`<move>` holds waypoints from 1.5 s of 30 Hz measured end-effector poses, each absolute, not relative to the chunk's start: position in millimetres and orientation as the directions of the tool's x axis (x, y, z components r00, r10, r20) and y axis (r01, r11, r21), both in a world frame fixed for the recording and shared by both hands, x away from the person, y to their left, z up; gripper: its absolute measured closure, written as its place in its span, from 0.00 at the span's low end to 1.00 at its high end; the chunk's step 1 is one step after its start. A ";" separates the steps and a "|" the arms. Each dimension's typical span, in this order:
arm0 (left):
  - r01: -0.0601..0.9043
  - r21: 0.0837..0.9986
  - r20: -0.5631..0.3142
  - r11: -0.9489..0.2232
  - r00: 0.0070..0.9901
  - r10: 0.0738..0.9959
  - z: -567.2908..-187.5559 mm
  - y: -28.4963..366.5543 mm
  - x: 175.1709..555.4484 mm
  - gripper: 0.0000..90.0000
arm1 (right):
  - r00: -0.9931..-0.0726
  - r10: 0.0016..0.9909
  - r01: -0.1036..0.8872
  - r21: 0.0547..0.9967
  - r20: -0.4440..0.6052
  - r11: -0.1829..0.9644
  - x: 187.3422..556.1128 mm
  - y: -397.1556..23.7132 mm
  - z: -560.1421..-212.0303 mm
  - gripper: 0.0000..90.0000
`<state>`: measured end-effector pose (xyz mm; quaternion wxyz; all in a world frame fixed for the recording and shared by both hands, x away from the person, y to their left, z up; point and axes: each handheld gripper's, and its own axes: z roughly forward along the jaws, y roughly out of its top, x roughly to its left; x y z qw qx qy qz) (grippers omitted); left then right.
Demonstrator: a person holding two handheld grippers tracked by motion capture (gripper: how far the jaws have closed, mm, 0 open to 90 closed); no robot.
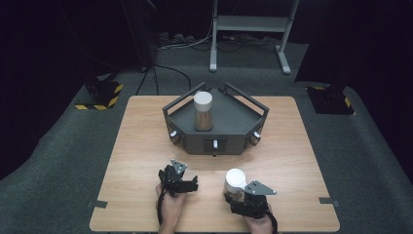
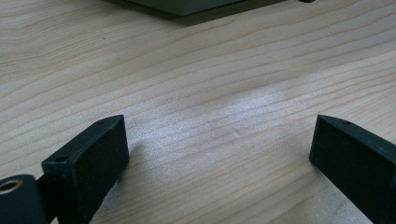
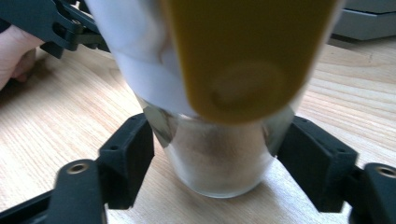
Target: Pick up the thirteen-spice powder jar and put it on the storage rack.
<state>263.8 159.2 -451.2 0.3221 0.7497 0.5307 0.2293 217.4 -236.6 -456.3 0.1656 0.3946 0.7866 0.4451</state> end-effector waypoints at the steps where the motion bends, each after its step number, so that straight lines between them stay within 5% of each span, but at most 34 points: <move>1: 0.648 0.726 0.002 -0.229 0.331 0.944 -451.2 159.2 263.8 0.05 | -0.633 0.768 0.475 0.831 0.094 0.290 217.8 -237.0 -456.8 0.32; 45: 0.649 0.726 0.000 -0.227 0.330 0.944 -451.1 159.0 264.3 0.05 | -0.645 0.765 0.394 0.859 0.004 0.327 227.4 -234.8 -428.3 0.34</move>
